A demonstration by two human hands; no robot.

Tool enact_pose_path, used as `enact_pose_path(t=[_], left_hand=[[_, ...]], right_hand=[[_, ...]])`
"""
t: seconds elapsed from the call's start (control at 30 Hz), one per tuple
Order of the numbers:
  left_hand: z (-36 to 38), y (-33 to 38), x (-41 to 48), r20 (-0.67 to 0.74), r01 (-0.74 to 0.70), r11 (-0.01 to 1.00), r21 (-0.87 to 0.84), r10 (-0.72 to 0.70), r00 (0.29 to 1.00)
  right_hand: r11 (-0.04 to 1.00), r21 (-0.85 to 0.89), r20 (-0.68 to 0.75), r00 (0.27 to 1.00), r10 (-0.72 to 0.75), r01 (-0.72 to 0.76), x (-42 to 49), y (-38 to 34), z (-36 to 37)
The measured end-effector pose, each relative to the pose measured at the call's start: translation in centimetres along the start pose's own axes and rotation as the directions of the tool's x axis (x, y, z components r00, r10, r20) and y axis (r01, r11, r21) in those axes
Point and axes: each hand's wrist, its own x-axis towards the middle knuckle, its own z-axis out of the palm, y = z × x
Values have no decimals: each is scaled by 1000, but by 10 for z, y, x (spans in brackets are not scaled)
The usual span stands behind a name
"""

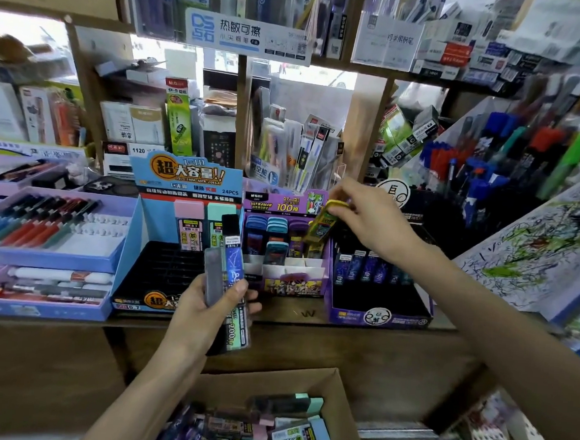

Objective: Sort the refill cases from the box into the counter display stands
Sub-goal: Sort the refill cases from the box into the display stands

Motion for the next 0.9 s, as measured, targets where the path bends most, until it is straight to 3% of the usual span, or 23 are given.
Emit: enact_pose_path(t=[0.07, 0.13, 0.4, 0.6, 0.9], left_hand=[[-1, -1, 0, -7, -10, 1000, 17, 10, 1000], [-2, -2, 0, -8, -15, 1000, 27, 15, 1000], [-5, -3, 0, -2, -23, 999, 42, 23, 1000], [-5, -5, 0, -4, -20, 999, 49, 20, 1000], [-5, -9, 0, -7, -22, 998, 51, 22, 1000]], right_hand=[[978, -187, 72, 994, -78, 90, 4, 0, 10], [954, -266, 127, 986, -106, 137, 4, -1, 21], [992, -98, 25, 997, -76, 78, 16, 1, 20], [990, -109, 89, 993, -76, 85, 11, 5, 27], [989, -87, 46, 993, -112, 116, 7, 13, 21]])
